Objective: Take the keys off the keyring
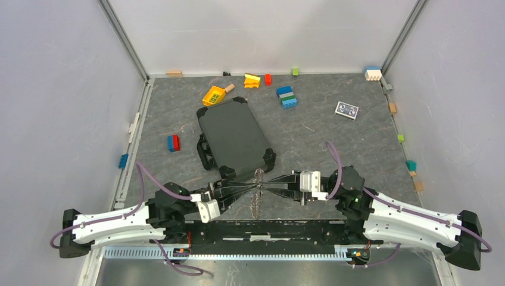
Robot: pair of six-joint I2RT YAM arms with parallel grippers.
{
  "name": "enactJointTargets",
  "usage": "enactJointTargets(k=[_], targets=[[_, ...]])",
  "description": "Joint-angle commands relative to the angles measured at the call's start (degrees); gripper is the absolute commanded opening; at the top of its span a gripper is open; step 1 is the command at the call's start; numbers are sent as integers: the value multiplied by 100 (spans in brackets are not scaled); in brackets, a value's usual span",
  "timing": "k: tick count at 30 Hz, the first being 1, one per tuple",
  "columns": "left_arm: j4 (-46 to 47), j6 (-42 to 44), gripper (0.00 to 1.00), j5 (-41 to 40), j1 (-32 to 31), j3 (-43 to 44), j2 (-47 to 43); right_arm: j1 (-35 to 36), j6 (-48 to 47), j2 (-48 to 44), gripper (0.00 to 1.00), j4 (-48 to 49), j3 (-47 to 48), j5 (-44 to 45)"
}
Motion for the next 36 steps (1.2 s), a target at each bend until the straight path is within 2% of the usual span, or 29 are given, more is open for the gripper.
enactJointTargets(k=[1,10,17,22,25,27,31,36], targets=[[569,-205,2,157,-15,109,-23,30,30,29,21,232,129,-37],[640,-199,2,201,-10,101,-13,27,28,59,20,249,69,1],[639,-238,2,216,-17,79,-25,30,30,14,0,291,62,1],[547,-241,2,142,-16,70,-59,28,22,-88,0,294,84,-37],[332,-224,4,38,-17,108,-114,32,-86,-136,0,-37,246,13],[204,-224,13,-36,-16,135,-164,26,-235,-121,0,-459,447,81],[-63,-185,23,-149,-17,211,-284,26,-567,-46,0,-1446,919,283],[-498,-140,27,-238,-14,373,-354,28,-869,63,0,-2292,1389,458]])
